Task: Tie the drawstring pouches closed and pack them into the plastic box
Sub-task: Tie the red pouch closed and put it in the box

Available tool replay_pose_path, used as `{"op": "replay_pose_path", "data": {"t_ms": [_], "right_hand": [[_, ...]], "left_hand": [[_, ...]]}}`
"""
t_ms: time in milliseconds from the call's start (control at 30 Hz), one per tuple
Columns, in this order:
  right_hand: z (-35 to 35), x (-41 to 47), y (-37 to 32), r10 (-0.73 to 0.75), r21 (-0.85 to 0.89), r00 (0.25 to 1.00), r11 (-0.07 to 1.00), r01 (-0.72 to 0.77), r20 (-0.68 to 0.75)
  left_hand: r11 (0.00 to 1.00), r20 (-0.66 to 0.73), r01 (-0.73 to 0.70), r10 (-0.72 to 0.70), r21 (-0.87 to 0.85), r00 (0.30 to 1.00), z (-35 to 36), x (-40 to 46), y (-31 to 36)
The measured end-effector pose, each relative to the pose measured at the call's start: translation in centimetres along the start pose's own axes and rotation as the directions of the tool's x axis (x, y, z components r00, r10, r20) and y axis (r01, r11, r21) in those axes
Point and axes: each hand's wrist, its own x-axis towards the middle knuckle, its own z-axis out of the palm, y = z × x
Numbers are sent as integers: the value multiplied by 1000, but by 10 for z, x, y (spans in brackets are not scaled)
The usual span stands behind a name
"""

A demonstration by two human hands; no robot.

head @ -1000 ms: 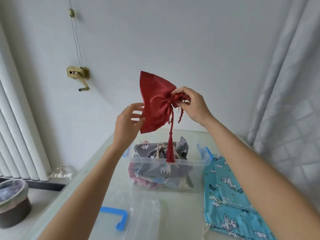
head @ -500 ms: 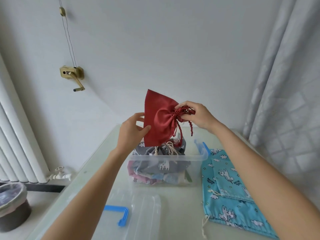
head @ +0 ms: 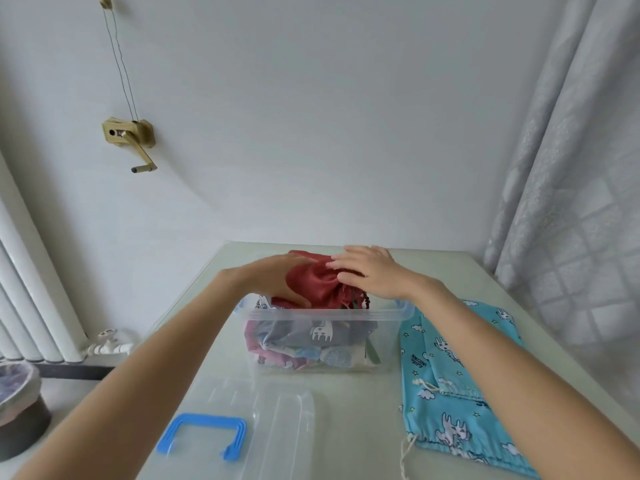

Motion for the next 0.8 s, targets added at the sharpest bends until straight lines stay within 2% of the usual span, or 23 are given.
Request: {"op": "replay_pose_path", "data": {"t_ms": [100, 167, 200, 333, 467, 567, 667, 733, 800], "right_hand": [[16, 13, 4, 51, -112, 982, 993, -31, 183], [23, 19, 4, 57, -99, 967, 995, -33, 250], [24, 20, 4, 48, -62, 970, 998, -34, 239], [15, 10, 3, 31, 25, 999, 999, -32, 29], [2, -12, -4, 28, 193, 993, 981, -6, -114], [-9, -40, -13, 28, 273, 954, 960, 57, -297], [-13, -81, -20, 96, 383, 897, 920, 86, -432], [-7, -117, -16, 175, 442, 873, 896, 51, -455], [9, -152, -4, 257, 484, 872, 874, -27, -416]], "left_hand": [[968, 65, 24, -42, 249, 997, 8, 8, -6], [962, 68, 40, -61, 269, 996, 13, 8, -9], [967, 55, 41, -57, 252, 997, 13, 6, -9], [992, -99, 43, -31, 121, 995, 6, -9, -1], [986, -289, 12, 38, 168, 956, -2, -24, 21], [976, -438, -17, 114, 219, 892, 1, -37, 44], [965, -587, -68, 210, 255, 782, 15, -47, 71], [969, -664, -104, 231, 226, 712, 32, -54, 99], [981, -690, -140, 195, 135, 697, 55, -60, 128]]}}
